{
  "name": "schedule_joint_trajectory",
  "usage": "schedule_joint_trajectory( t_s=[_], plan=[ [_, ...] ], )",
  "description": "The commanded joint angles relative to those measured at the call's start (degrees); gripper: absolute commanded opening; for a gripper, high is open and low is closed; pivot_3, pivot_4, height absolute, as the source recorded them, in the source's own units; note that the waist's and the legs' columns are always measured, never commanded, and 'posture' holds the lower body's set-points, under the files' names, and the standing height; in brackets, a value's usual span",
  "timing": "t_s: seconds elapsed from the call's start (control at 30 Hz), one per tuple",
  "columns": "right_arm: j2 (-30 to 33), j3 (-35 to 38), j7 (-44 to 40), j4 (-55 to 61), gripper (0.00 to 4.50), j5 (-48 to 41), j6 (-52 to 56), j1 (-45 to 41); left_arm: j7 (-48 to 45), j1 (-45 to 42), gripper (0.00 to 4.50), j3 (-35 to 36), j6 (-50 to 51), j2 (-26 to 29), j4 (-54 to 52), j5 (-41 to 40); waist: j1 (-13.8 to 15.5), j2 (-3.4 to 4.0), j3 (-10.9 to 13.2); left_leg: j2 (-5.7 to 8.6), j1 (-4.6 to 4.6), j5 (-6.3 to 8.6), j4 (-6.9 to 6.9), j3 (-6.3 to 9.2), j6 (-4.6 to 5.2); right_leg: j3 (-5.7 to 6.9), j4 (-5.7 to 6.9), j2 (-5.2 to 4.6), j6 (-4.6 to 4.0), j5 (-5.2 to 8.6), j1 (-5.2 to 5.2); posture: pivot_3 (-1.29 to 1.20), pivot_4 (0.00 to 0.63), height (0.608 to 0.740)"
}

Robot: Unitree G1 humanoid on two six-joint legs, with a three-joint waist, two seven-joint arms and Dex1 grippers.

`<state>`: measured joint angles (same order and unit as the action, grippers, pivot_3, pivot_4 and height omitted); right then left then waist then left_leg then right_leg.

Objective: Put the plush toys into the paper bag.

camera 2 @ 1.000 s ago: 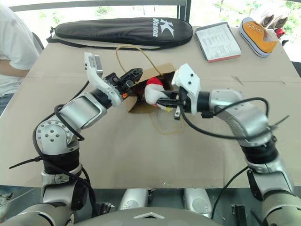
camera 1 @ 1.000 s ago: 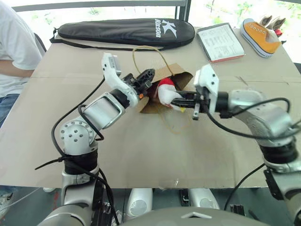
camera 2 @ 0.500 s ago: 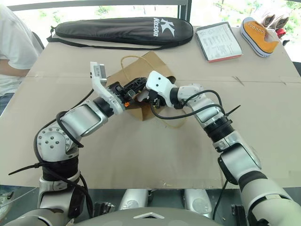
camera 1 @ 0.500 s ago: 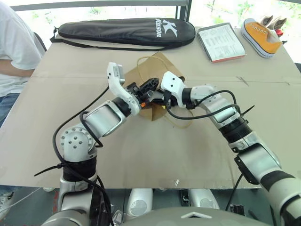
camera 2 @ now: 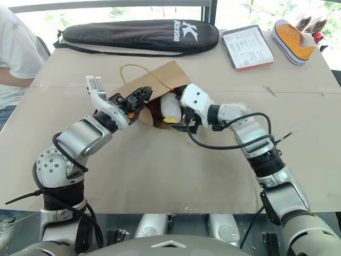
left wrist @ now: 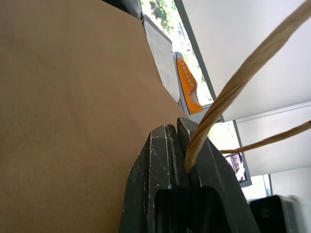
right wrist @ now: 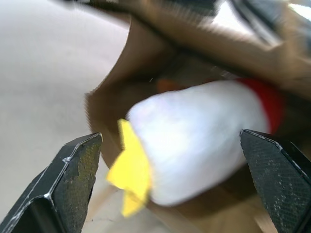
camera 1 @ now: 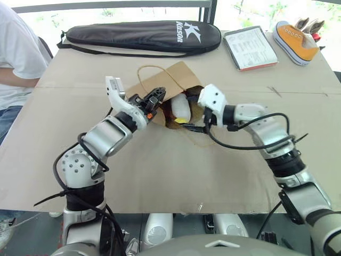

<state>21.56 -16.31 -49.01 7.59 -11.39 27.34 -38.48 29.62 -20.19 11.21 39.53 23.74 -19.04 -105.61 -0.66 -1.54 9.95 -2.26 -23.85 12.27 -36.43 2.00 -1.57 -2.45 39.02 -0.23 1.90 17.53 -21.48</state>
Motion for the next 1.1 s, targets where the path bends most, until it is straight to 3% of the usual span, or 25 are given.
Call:
schedule_joint_trajectory(
  t_s=[0.03,0.23,0.4,0.5,0.63,0.8,0.9,1.1],
  plan=[
    [2.6,8.0,1.2,11.7,4.42,-7.1,8.6,0.1,0.7,-2.6,0.00,2.0,-1.8,0.3,1.2,-4.3,0.2,0.00,0.0,0.00,0.00,0.00,0.00,0.02,0.00,0.02,-0.01,0.00,0.00,0.00,0.01,0.00,0.150,0.740],
    [9.8,21.7,4.2,24.3,4.42,-20.3,26.4,5.3,5.1,-8.9,0.00,6.2,-4.2,-4.2,5.4,-7.4,1.3,-0.02,0.0,0.06,-0.05,0.13,-0.01,0.00,0.22,0.04,-0.06,-0.16,0.00,0.00,0.04,0.00,0.150,0.740],
    [12.9,32.1,9.6,28.3,4.42,-29.4,42.2,14.6,5.3,-12.4,0.00,7.7,-1.0,-3.4,8.6,-7.4,1.5,-0.05,0.0,0.13,-0.05,0.14,-0.01,-0.07,0.24,0.09,-0.08,-0.21,0.00,0.00,0.07,0.00,0.150,0.740],
    [7.4,35.3,14.7,28.1,4.42,-34.7,49.8,17.6,5.0,-13.1,0.00,7.8,0.2,-3.3,9.8,-7.4,1.2,-0.08,0.0,0.13,-0.03,0.14,-0.01,-0.10,0.24,0.07,-0.07,-0.11,0.00,0.00,0.07,0.00,0.150,0.740],
    [-5.9,37.9,22.2,27.2,4.42,-41.6,56.2,16.9,4.7,-13.6,0.00,7.2,1.3,-3.1,10.5,-7.4,0.0,-0.02,0.0,0.01,0.02,0.13,0.00,-0.10,0.22,0.00,0.07,0.14,0.00,0.00,-0.01,0.00,0.150,0.740],
    [-10.6,34.0,26.6,25.6,4.42,-41.9,58.3,17.2,4.6,-14.3,0.00,6.8,2.0,-3.0,10.5,-7.4,0.1,-0.02,0.0,0.05,-0.02,0.12,0.00,-0.10,0.22,0.00,0.03,0.10,0.01,0.00,-0.01,0.00,0.150,0.740],
    [-12.8,32.0,27.2,22.0,3.62,-42.3,57.7,16.1,5.0,-13.8,0.00,6.7,2.2,-3.0,9.1,-7.4,0.0,-0.02,0.0,0.08,-0.03,0.13,0.00,-0.10,0.22,-0.02,-0.05,0.06,0.01,0.00,-0.01,0.00,0.150,0.740],
    [-10.5,29.3,27.5,20.8,0.96,-41.3,56.0,16.6,5.5,-13.1,0.00,7.1,1.6,-2.7,7.6,-7.4,0.0,-0.02,0.0,0.07,-0.04,0.13,0.01,-0.11,0.22,0.02,-0.04,0.09,0.01,0.01,-0.01,0.00,0.150,0.740]
  ],
)
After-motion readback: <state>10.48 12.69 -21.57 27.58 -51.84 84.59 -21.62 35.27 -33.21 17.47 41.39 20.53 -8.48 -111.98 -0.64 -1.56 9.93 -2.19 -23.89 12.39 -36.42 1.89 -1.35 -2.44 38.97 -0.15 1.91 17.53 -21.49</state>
